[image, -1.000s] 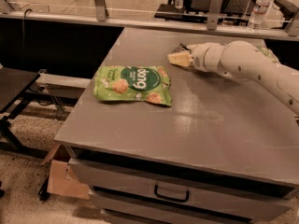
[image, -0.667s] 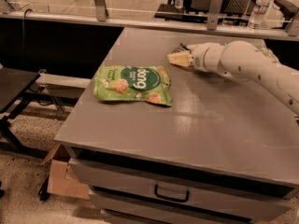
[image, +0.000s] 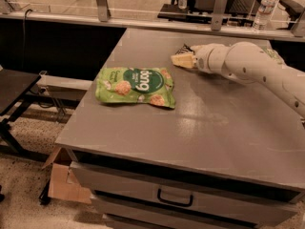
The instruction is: Pick rxbar chocolate
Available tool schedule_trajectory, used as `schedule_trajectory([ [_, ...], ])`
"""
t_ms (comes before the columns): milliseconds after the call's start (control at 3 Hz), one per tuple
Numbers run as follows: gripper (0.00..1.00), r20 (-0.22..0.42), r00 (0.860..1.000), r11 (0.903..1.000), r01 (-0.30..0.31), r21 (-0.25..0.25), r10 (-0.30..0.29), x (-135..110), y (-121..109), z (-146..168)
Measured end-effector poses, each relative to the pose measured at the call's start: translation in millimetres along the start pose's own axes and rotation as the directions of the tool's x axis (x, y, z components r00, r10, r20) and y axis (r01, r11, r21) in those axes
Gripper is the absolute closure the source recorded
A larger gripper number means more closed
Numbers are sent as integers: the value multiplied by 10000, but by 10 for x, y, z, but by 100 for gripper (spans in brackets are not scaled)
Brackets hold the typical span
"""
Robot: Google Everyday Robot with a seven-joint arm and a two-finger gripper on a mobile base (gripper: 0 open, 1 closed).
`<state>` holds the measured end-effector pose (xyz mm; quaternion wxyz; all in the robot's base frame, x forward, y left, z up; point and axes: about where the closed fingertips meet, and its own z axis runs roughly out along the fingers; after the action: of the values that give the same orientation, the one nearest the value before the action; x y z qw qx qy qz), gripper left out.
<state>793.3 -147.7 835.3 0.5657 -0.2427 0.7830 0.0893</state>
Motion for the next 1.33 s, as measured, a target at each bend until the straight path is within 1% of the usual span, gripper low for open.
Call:
schedule_trajectory([
  [1333,100,3,10000,10000,1,0,-1,-1,0,0],
])
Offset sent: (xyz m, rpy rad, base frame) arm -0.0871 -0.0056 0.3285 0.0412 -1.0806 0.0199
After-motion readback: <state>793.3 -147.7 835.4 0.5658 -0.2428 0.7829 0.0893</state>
